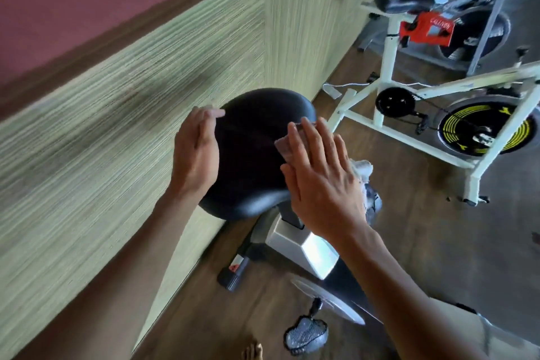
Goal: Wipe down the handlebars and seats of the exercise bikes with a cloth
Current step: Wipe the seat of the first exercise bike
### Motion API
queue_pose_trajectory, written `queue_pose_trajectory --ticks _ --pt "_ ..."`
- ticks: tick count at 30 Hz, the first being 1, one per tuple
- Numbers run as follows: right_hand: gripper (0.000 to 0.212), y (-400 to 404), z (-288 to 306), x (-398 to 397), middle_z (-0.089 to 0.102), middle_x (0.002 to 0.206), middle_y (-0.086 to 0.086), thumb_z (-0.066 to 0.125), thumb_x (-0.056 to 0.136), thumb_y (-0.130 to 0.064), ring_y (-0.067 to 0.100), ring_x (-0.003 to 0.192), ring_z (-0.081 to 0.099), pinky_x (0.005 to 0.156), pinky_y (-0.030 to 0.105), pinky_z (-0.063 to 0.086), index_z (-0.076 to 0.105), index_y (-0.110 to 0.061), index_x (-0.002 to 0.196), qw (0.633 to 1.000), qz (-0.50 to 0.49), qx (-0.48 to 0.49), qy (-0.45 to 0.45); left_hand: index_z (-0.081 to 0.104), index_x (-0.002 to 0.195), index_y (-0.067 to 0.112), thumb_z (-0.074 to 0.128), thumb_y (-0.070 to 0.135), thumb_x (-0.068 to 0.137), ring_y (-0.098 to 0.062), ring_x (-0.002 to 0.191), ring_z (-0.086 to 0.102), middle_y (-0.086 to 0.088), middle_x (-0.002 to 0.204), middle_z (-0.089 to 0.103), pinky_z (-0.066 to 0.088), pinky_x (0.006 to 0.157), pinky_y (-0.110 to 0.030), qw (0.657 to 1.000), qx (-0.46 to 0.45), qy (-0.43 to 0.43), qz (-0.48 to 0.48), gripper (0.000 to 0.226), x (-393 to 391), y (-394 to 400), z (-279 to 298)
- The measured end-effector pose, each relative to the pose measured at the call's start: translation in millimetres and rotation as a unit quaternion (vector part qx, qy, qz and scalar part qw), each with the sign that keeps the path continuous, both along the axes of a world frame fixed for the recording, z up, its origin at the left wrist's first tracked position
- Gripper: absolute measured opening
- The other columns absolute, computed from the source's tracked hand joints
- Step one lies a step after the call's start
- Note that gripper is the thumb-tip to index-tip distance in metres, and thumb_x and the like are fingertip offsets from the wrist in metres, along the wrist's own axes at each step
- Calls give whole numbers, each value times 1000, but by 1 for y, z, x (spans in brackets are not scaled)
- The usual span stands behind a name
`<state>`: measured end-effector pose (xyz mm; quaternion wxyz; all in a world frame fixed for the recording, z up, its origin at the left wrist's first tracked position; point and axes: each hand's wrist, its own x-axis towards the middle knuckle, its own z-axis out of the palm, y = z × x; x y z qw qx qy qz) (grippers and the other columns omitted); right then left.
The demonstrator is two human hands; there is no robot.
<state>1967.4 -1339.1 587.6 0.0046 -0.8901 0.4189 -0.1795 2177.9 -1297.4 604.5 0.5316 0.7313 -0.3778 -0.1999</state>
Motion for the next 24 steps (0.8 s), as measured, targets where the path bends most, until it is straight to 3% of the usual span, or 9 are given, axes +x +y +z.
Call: queue_pose_trajectory --ticks 6,10,12,14,15,18,20,22,24 --pt "62 0 5 55 33 163 12 31 103 -42 30 155 18 126 46 15 34 -13 157 999 21 23 -17 67 129 23 28 28 109 30 105 43 21 128 57 30 85 5 991 -26 85 102 43 3 73 -12" --pt "63 1 19 92 11 171 2 29 105 -42 19 158 -4 127 40 -4 18 -22 163 985 58 161 -17 65 129 21 28 28 109 30 102 45 16 129 60 30 83 6 987 -41 75 137 42 -5 90 -8" --pt "59 -1 40 92 23 168 0 33 105 -43 15 157 9 126 38 2 33 -20 159 931 77 342 -103 65 127 18 33 28 109 20 104 50 12 128 62 34 88 2 984 -53 41 163 38 -12 82 -1" --pt "41 -7 56 73 61 143 7 42 104 -34 20 137 52 119 42 32 64 -15 133 804 92 489 -326 65 121 15 39 33 105 0 108 55 4 125 63 42 98 -17 986 -47 -51 151 36 -31 66 5" --pt "32 -14 59 60 71 127 5 45 103 -29 16 122 64 110 37 45 69 -18 122 771 71 485 -407 65 117 14 40 36 102 -10 109 56 0 122 63 45 99 -28 985 -38 -114 128 37 -42 53 10" --pt "34 -30 52 21 72 118 -2 46 99 -27 9 110 64 84 11 44 67 -17 124 877 -13 321 -358 65 114 10 46 37 96 -28 117 56 -11 123 61 42 103 -42 962 21 -266 61 38 -74 8 25" --pt "32 -33 34 4 70 121 6 44 103 -20 22 114 61 81 21 41 69 -17 123 935 -72 248 -245 56 134 2 41 39 100 -36 141 41 -22 146 49 27 118 -46 936 122 -327 32 53 -87 -12 23" --pt "34 -35 19 -2 72 118 8 44 101 -23 28 115 63 88 32 44 72 -20 120 948 -102 206 -221 37 151 -8 30 40 104 -40 152 22 -30 160 31 12 126 -48 893 196 -405 17 67 -92 -18 5" --pt "40 -36 16 -3 76 109 -1 42 91 -29 19 109 68 97 36 51 74 -22 114 927 -74 211 -300 39 149 -10 32 42 105 -42 150 29 -33 156 37 17 125 -51 868 165 -467 24 69 -87 -11 -16"
